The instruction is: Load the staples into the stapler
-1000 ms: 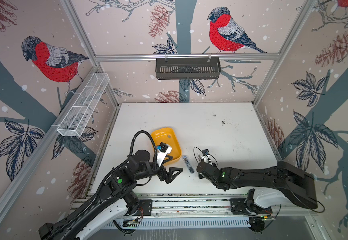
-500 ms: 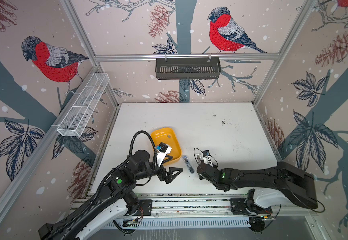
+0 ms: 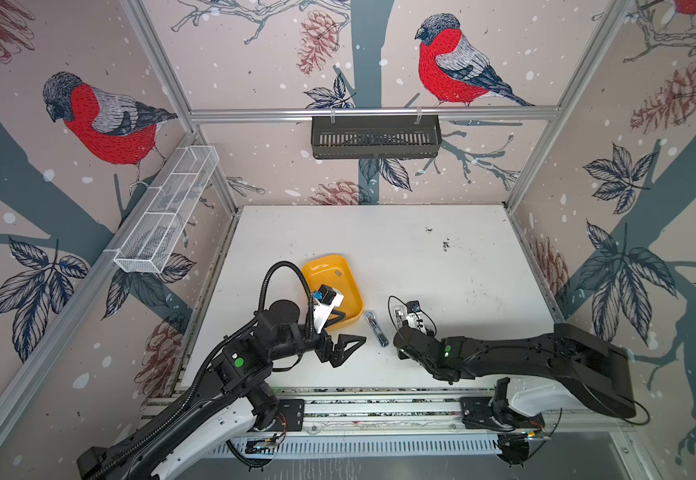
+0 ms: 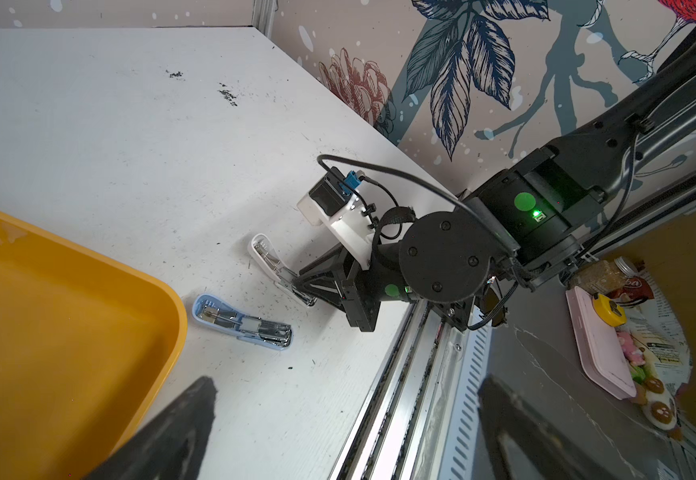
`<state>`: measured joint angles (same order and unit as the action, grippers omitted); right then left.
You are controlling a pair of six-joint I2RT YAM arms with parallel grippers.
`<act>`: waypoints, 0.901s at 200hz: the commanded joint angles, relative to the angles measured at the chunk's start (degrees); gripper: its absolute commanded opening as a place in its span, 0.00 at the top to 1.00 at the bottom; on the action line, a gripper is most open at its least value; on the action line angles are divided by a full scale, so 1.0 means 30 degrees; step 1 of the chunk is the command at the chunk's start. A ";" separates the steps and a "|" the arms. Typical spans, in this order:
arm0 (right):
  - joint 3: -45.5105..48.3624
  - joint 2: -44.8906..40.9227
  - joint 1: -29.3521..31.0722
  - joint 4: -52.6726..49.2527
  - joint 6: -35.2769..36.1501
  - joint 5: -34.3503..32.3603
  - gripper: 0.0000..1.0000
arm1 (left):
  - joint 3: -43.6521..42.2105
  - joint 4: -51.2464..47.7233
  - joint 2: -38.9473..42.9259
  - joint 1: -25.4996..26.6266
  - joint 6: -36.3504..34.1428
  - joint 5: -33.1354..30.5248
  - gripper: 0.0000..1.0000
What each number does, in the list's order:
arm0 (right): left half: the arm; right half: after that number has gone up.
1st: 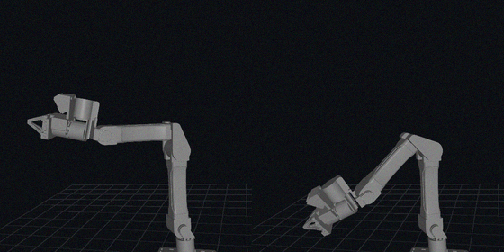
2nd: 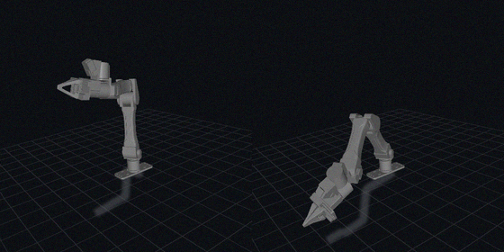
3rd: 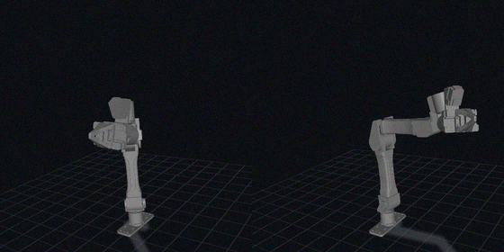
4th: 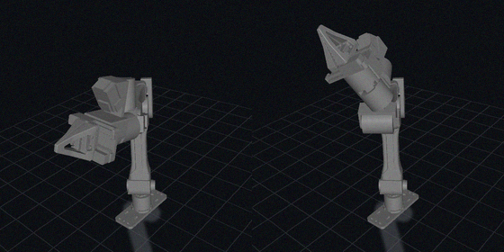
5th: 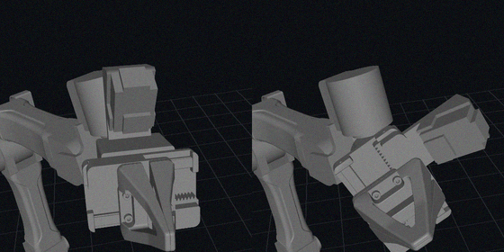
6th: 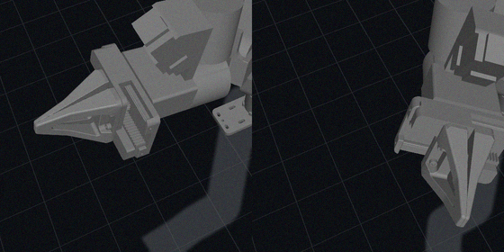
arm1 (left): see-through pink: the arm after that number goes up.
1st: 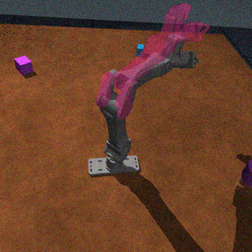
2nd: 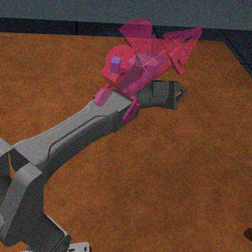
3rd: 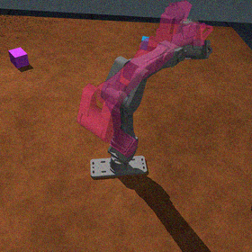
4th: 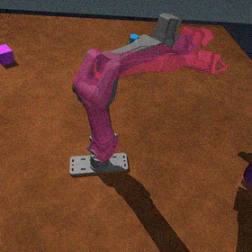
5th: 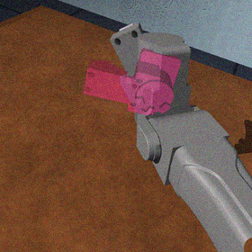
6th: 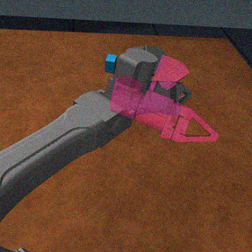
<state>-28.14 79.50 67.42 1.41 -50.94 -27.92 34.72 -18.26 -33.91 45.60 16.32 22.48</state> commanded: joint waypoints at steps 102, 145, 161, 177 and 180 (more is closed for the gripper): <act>-0.0258 0.0187 0.0056 -0.0470 0.0119 -0.0156 0.75 | -0.0030 0.0712 0.0010 0.0032 -0.0063 0.0206 0.02; -0.0684 0.0187 0.0041 -0.0611 0.0466 -0.0277 0.72 | -0.0031 0.0739 0.0011 0.0026 -0.0075 0.0226 0.02; -0.1028 0.0188 -0.0018 -0.0831 0.0782 -0.0403 0.70 | -0.0030 0.0742 -0.0005 0.0029 -0.0070 0.0241 0.02; -0.1376 0.0131 -0.0096 -0.1119 0.1127 -0.0506 0.69 | -0.0030 0.0735 0.0022 0.0011 -0.0049 0.0234 0.02; -0.1438 0.0108 -0.0112 -0.1155 0.1199 -0.0532 0.69 | -0.0030 0.0723 0.0013 0.0019 -0.0048 0.0240 0.02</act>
<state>-31.05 79.92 67.37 -0.43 -49.30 -27.94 34.72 -18.26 -33.91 45.60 16.32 22.48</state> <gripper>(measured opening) 0.308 0.981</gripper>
